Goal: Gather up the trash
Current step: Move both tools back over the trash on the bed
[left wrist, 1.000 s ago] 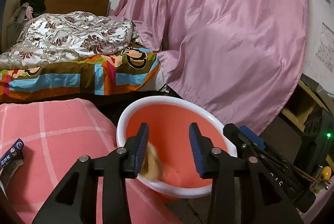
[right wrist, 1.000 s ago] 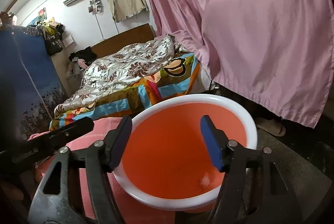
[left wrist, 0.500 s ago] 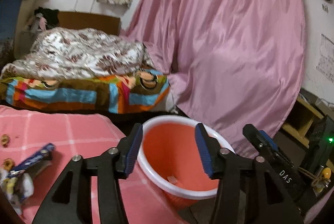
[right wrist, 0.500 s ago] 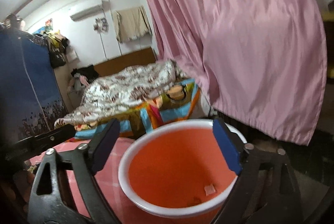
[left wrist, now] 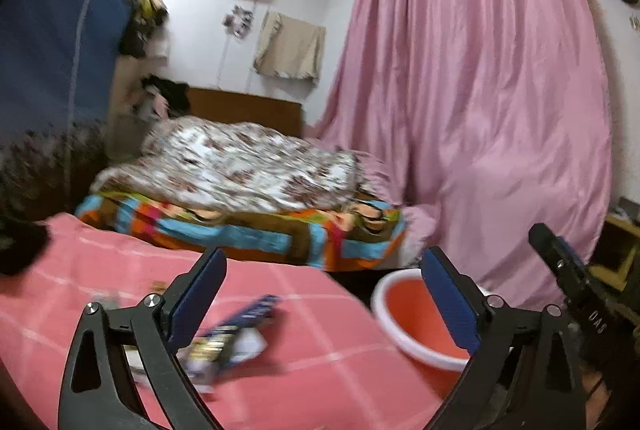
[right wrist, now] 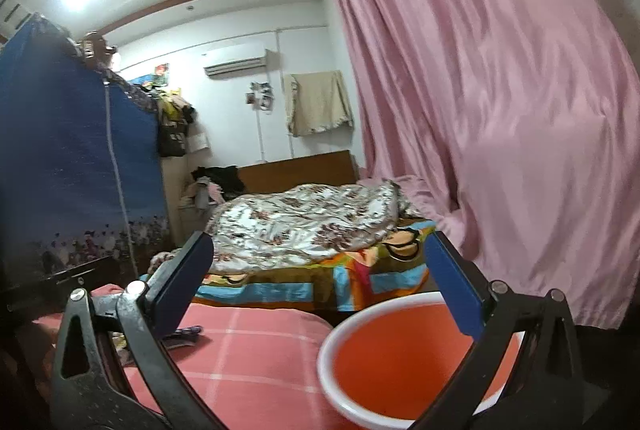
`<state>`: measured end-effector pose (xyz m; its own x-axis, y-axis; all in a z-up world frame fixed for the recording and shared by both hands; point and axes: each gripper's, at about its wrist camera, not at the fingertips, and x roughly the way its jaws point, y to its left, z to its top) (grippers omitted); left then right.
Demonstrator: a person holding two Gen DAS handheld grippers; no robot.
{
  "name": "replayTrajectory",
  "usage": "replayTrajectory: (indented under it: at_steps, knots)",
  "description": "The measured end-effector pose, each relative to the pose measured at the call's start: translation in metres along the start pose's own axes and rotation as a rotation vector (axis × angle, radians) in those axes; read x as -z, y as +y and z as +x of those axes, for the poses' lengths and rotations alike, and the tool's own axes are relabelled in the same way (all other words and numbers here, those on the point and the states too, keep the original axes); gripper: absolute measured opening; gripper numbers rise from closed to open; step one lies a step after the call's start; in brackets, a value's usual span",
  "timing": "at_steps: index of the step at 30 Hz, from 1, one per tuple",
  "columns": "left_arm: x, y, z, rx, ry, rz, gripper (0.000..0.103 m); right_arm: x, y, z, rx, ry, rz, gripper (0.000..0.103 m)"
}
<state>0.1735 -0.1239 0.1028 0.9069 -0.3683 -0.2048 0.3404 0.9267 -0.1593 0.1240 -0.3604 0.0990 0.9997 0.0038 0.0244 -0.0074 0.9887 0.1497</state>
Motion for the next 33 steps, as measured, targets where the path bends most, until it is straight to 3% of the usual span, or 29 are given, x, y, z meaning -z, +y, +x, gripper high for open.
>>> replayTrajectory:
  at_steps: [9,16,23,33]
  knots:
    - [0.023,0.049,-0.062,-0.149,-0.072,0.045,0.099,0.011,0.058,-0.006,-0.13,-0.014,-0.031,0.103]
    - [0.041,0.086,-0.101,-0.24,-0.084,0.051,0.099,0.026,0.103,-0.007,-0.222,0.015,-0.088,0.103]
    - [0.057,0.115,-0.114,-0.255,-0.035,0.016,0.099,0.045,0.126,0.01,-0.297,0.092,-0.131,0.103]
    - [0.052,0.132,-0.084,-0.258,0.115,-0.075,0.099,0.068,0.149,0.041,-0.333,0.242,-0.198,0.103]
